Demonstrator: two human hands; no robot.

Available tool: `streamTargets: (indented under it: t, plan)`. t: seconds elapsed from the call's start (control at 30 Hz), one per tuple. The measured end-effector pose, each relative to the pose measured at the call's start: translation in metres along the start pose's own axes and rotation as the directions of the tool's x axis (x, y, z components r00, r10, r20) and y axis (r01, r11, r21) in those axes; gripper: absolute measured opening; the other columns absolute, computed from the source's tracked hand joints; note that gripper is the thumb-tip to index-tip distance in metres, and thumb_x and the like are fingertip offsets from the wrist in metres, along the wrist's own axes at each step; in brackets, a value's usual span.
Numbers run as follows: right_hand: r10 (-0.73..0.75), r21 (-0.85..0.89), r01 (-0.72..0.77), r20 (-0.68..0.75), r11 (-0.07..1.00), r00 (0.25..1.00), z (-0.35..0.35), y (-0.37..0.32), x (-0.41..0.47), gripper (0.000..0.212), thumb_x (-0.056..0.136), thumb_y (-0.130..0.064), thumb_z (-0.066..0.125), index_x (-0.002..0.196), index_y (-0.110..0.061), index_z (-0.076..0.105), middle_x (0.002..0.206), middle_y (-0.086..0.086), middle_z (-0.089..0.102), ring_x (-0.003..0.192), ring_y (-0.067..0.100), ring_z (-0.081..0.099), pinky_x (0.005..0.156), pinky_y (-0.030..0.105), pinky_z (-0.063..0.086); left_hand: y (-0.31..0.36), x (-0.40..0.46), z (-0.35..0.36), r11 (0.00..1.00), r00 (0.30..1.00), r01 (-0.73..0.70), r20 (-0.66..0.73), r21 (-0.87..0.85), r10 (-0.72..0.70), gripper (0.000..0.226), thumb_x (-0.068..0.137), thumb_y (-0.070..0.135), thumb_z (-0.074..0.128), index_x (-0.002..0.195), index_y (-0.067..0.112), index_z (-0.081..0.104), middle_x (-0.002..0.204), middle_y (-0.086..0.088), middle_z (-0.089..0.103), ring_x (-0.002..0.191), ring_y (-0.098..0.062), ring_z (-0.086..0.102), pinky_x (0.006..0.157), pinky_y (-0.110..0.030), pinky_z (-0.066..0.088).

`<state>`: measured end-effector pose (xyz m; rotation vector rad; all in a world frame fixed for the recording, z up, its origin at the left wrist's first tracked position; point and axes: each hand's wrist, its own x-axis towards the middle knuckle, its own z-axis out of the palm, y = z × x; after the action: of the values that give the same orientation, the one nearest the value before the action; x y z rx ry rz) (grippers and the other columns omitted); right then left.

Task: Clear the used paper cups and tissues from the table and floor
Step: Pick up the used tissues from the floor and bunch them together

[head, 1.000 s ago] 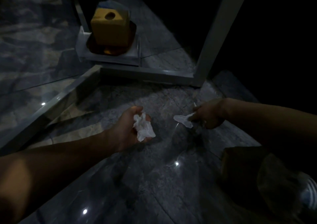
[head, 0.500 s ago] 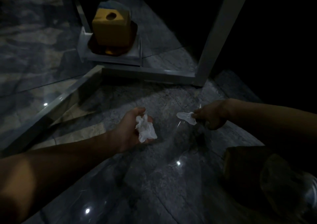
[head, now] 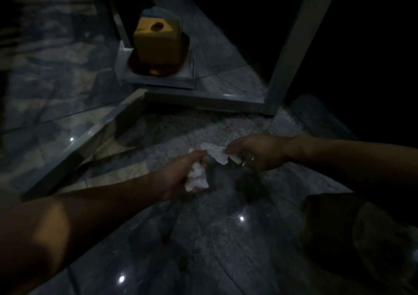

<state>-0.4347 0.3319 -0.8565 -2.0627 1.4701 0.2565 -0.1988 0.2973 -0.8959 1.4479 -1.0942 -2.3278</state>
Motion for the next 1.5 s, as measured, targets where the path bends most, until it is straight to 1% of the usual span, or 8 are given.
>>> streamTargets:
  t: [0.17, 0.53, 0.63, 0.7, 0.83, 1.1, 1.3, 1.5]
  plan:
    - [-0.099, 0.108, 0.104, -0.054, 0.989, 0.994, 0.001, -0.026, 0.007, 0.058, 0.088, -0.014, 0.060, 0.139, -0.035, 0.045, 0.137, -0.012, 0.054, 0.116, 0.009, 0.055, 0.099, 0.032, 0.048, -0.001, -0.001, 0.000, 0.981, 0.999, -0.040, 0.016, 0.188, 0.038, 0.058, 0.093, 0.046, 0.060, 0.051, 0.005, 0.057, 0.047, -0.012, 0.046, 0.040, -0.019, 0.045, 0.046, -0.024, 0.050]
    - [-0.004, 0.280, 0.050, -0.161, 0.959, 0.987, 0.002, -0.019, 0.007, 0.052, 0.083, -0.013, 0.064, 0.132, -0.028, 0.056, 0.124, -0.007, 0.064, 0.103, 0.009, 0.061, 0.090, 0.030, 0.053, 0.001, 0.005, 0.000, 0.933, 0.982, -0.111, -0.108, 0.344, 0.156, 0.024, 0.094, 0.009, 0.056, 0.071, 0.002, 0.056, 0.040, -0.006, 0.047, 0.035, -0.016, 0.045, 0.048, -0.026, 0.042]
    - [0.031, 0.307, 0.032, -0.197, 0.951, 0.980, 0.001, -0.014, 0.008, 0.049, 0.080, -0.010, 0.066, 0.127, -0.023, 0.061, 0.119, -0.005, 0.069, 0.098, 0.005, 0.063, 0.079, 0.008, 0.049, 0.003, 0.005, -0.003, 0.890, 0.980, -0.128, -0.081, 0.438, 0.181, 0.018, 0.091, 0.011, 0.061, 0.076, 0.001, 0.061, 0.053, -0.009, 0.055, 0.050, -0.022, 0.052, 0.063, -0.039, 0.046]
    - [0.046, 0.346, 0.034, -0.220, 0.938, 0.974, 0.000, -0.013, 0.010, 0.041, 0.079, -0.010, 0.070, 0.120, -0.016, 0.067, 0.114, -0.003, 0.071, 0.095, 0.007, 0.066, 0.074, 0.003, 0.047, 0.004, 0.005, -0.005, 0.853, 0.981, -0.152, -0.033, 0.499, 0.194, 0.020, 0.092, 0.013, 0.062, 0.075, 0.002, 0.063, 0.053, -0.005, 0.059, 0.052, -0.019, 0.056, 0.061, -0.032, 0.049]
    - [0.130, 0.436, 0.002, -0.272, 0.900, 0.953, 0.000, -0.015, 0.014, 0.019, 0.079, -0.018, 0.077, 0.096, -0.010, 0.076, 0.092, 0.001, 0.076, 0.081, 0.012, 0.070, 0.074, 0.022, 0.056, 0.005, 0.001, -0.003, 0.727, 0.972, -0.173, -0.001, 0.665, 0.233, 0.025, 0.087, 0.016, 0.069, 0.063, 0.015, 0.062, 0.044, 0.014, 0.058, 0.042, 0.005, 0.054, 0.041, -0.009, 0.040]
    - [0.184, 0.383, -0.086, -0.227, 0.920, 0.956, 0.000, -0.012, 0.018, 0.012, 0.083, -0.021, 0.072, 0.092, -0.013, 0.076, 0.063, -0.021, 0.059, 0.054, -0.010, 0.056, 0.056, 0.008, 0.042, 0.006, 0.000, -0.001, 0.734, 0.973, -0.179, 0.009, 0.655, 0.229, 0.021, 0.082, 0.005, 0.072, 0.065, 0.010, 0.061, 0.050, 0.011, 0.057, 0.040, 0.007, 0.052, 0.040, -0.008, 0.038]
    - [0.197, 0.405, -0.101, -0.202, 0.909, 0.959, 0.001, -0.010, 0.017, 0.014, 0.086, -0.021, 0.068, 0.080, -0.010, 0.074, 0.063, -0.014, 0.063, 0.051, -0.009, 0.056, 0.049, 0.004, 0.041, 0.004, 0.001, -0.001, 0.773, 0.980, -0.147, -0.016, 0.617, 0.199, 0.020, 0.084, 0.005, 0.071, 0.067, 0.011, 0.063, 0.058, 0.004, 0.060, 0.048, -0.001, 0.056, 0.044, -0.012, 0.042]
    - [0.233, 0.446, -0.141, -0.159, 0.884, 0.959, -0.003, -0.013, 0.015, 0.030, 0.093, -0.020, 0.059, 0.063, -0.021, 0.063, 0.063, -0.004, 0.061, 0.057, 0.007, 0.054, 0.056, 0.022, 0.045, 0.004, 0.003, -0.002, 0.959, 0.998, -0.034, -0.045, 0.282, 0.049, 0.046, 0.094, 0.003, 0.056, 0.048, 0.001, 0.052, 0.042, -0.011, 0.052, 0.038, -0.020, 0.053, 0.042, -0.025, 0.050]
